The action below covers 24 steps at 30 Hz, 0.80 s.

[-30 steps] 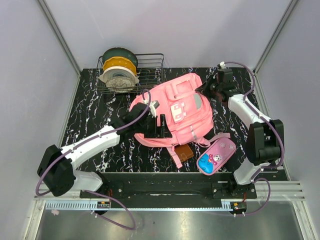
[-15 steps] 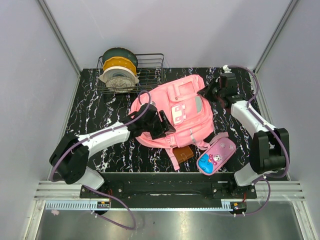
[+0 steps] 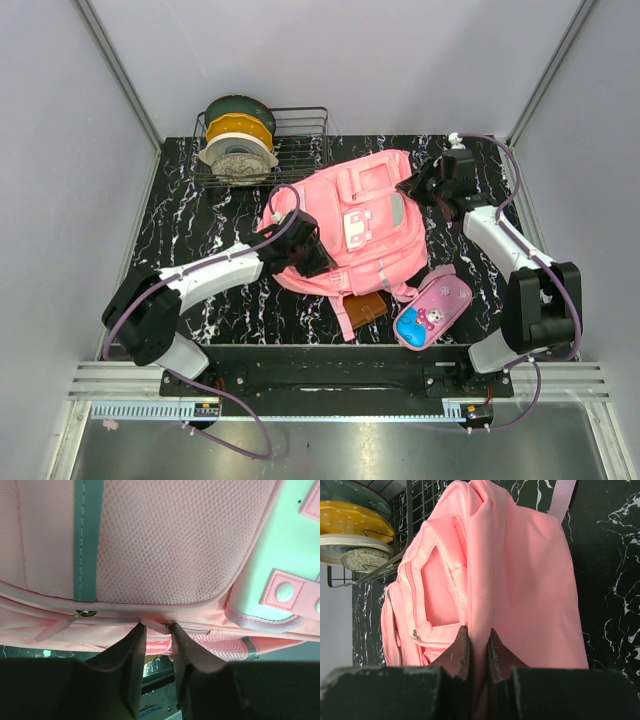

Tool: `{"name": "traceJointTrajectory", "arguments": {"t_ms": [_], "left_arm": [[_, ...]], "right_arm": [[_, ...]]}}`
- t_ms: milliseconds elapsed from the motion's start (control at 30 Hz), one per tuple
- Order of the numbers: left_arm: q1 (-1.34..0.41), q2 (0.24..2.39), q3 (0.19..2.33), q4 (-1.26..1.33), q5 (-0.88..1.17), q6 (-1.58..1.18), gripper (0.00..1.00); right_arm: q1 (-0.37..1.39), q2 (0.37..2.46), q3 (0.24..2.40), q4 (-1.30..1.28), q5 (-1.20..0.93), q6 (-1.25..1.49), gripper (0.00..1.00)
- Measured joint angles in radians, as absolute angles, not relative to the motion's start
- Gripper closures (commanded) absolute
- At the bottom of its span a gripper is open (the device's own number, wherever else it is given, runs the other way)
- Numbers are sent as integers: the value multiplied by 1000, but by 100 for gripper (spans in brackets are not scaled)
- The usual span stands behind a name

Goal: Pack the student bag
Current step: Unzip the student bag at the center of the board.

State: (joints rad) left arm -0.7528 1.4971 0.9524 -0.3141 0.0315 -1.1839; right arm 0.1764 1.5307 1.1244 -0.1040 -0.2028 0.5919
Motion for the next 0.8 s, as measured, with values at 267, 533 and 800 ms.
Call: {"name": "traceJointTrajectory", "arguments": {"t_ms": [267,533,800], "left_arm": [[-738,1522,963,-312,31,-1179,81],[-723,1523,963,-312,47,-1167,100],[-720,1507,913,-242,57,-1134,100]], "right_arm": [[176,1502,1110,-94,-202,591,100],[176,1495,1108,-94,-201,591,100],[176,1495,1108,-100,-198,589,100]]}}
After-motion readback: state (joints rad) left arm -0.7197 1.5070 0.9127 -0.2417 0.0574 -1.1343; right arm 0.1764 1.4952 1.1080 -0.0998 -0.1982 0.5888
